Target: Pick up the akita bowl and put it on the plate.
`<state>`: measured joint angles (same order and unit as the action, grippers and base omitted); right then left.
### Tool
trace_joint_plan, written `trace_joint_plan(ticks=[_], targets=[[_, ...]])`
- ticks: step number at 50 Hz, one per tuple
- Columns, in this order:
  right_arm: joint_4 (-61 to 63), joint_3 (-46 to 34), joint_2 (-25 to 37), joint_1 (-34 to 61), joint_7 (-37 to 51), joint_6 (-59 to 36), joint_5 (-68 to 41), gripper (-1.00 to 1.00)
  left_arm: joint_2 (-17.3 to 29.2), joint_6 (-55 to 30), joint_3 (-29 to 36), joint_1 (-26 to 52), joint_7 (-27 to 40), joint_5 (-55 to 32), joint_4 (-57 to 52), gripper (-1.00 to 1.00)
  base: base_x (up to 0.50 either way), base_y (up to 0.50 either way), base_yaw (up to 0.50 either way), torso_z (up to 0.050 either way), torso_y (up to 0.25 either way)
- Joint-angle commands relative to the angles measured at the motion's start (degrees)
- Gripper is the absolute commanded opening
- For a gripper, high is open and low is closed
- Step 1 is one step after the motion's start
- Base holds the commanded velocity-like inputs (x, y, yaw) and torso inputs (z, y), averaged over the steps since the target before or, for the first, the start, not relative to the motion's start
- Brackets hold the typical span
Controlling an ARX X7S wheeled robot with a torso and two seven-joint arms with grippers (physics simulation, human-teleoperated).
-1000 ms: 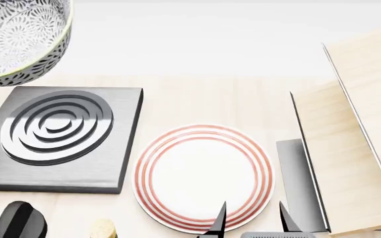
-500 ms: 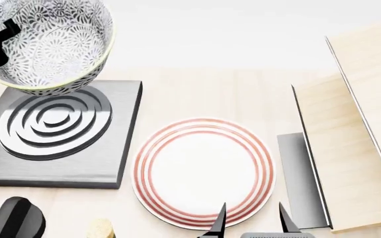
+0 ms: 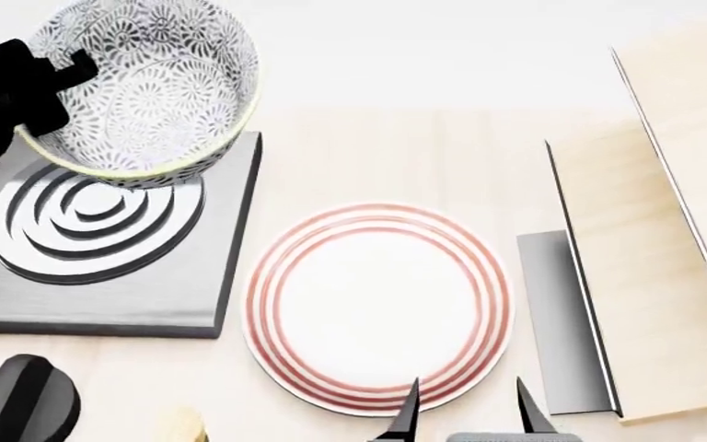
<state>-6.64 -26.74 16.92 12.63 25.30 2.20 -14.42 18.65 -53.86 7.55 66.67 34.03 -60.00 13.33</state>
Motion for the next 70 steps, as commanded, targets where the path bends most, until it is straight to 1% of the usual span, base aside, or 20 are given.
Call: trace_joint_plan(ticks=[1, 10, 12, 13, 17, 18, 20, 23, 26, 27, 35, 45, 47, 48, 49, 52, 57, 62, 67, 70], targets=[[-0.41, -0.16, 0.01, 0.01, -0.02, 0.35, -0.13, 1.00, -1.64, 0.52, 1.73, 0.23, -1.77, 0.00, 0.74, -1.00, 0.00, 0.00, 0.00, 0.002, -0.037], [-0.80, -0.14, 0.03, 0.09, 0.01, 0.51, -0.33, 1.00, -2.62, 0.91, 3.13, 0.16, -3.06, 0.30, 1.15, -1.00, 0.00, 0.00, 0.00, 0.000, 0.000], [-1.04, -0.16, -0.02, 0.16, -0.04, 0.61, -0.39, 1.00, -2.47, 1.21, 4.75, 0.13, -3.40, 1.70, 0.40, -1.00, 0.00, 0.00, 0.00, 0.000, 0.000], [-1.03, -0.19, -0.01, 0.13, 0.00, 0.67, -0.34, 1.00, -2.90, 1.57, 4.14, -0.08, -3.01, 1.32, 0.52, -1.00, 0.00, 0.00, 0.00, 0.000, 0.000], [-0.75, -0.25, 0.07, 0.01, 0.10, 0.53, -0.40, 1.00, -3.01, 1.92, 6.43, -0.10, -3.96, 3.01, 0.42, -1.00, 0.00, 0.00, 0.00, 0.000, 0.000], [-0.81, -0.27, 0.09, 0.00, 0.01, 0.57, -0.47, 1.00, -3.10, 2.77, 7.00, -0.50, -3.11, 4.26, -0.04, -1.00, 0.00, 0.00, 0.00, 0.000, -0.203], [-0.83, -0.27, 0.11, 0.01, 0.09, 0.51, -0.46, 1.00, -3.49, 2.48, 6.07, -0.75, -3.80, 2.74, 0.73, -1.00, 0.00, 0.00, 0.00, 0.003, -0.229], [-0.96, -0.31, 0.07, 0.07, 0.05, 0.55, -0.56, 1.00, -3.72, 2.98, 6.03, -0.73, -4.48, 2.70, 1.51, -1.00, 0.00, 0.00, 0.00, 0.003, -0.110], [-1.28, -0.42, -0.04, 0.21, 0.03, 0.61, -0.48, 1.00, -3.83, 3.27, 6.08, -1.22, -6.52, 1.92, 1.69, -1.00, 0.00, 0.00, 0.00, 0.000, 0.000], [-1.23, -0.44, -0.03, 0.24, -0.06, 0.56, -0.59, 1.00, -3.83, 3.20, 6.02, -1.18, -5.72, 2.09, 1.70, -1.00, 0.00, 0.00, 0.00, 0.000, 0.000], [-1.12, -0.68, 0.01, 0.29, 0.08, 0.55, -0.41, 1.00, -3.92, 2.85, 5.41, -1.39, -7.03, 0.15, 0.51, -1.00, 0.00, 0.00, 0.00, 0.000, 0.000], [-1.45, -0.72, 0.01, 0.46, 0.18, 0.69, -0.50, 1.00, -3.56, 3.19, 7.27, -1.91, -8.51, 1.02, -0.70, -1.00, 0.00, 0.00, 0.00, 0.000, 0.000], [-1.23, -0.73, 0.07, 0.39, 0.21, 0.60, -0.59, 1.00, -3.87, 2.48, 6.91, -1.58, -8.91, 0.05, 0.78, -1.00, 0.00, 0.00, 0.00, 0.000, 0.000], [-1.47, -0.79, 0.01, 0.44, 0.16, 0.75, -0.53, 1.00, -3.88, 2.95, 7.38, -1.67, -8.99, 0.72, 0.69, -1.00, 0.00, 0.00, 0.00, 0.000, 0.000], [-1.52, -0.82, 0.01, 0.45, 0.19, 0.80, -0.48, 1.00, -3.57, 3.84, 9.01, -1.70, -8.02, 3.22, -0.11, -1.00, 0.00, 0.00, 0.00, 0.000, 0.000], [-2.14, -0.81, -0.11, 0.61, 0.06, 1.16, -0.54, 1.00, -3.92, 4.77, 9.94, -1.99, -8.93, 4.13, 0.52, -1.00, 0.00, 0.00, 0.00, 0.000, -0.028], [-2.02, -0.88, -0.07, 0.60, 0.20, 1.03, -0.57, 1.00, -4.94, 4.84, 9.62, -1.98, -10.93, 2.71, 2.40, -1.00, 0.00, 0.00, 0.00, 0.007, -0.161], [-2.09, -0.85, -0.02, 0.59, 0.17, 1.15, -0.74, 1.00, -5.81, 7.43, 10.09, -1.54, -11.55, 4.55, 4.92, -1.00, 0.00, 0.00, 0.00, 0.000, 0.000], [-2.16, -0.88, 0.01, 0.53, 0.15, 1.35, -0.82, 1.00, -7.34, 11.77, 10.04, -1.34, -13.64, 6.47, 10.13, -1.00, 0.00, 0.00, 0.00, 0.000, 0.000], [-2.85, -0.94, -0.14, 0.64, 0.03, 1.64, -0.85, 1.00, -7.81, 12.55, 10.20, -1.64, -14.25, 6.62, 10.93, -1.00, 0.00, 0.00, 0.00, 0.000, 0.000]])
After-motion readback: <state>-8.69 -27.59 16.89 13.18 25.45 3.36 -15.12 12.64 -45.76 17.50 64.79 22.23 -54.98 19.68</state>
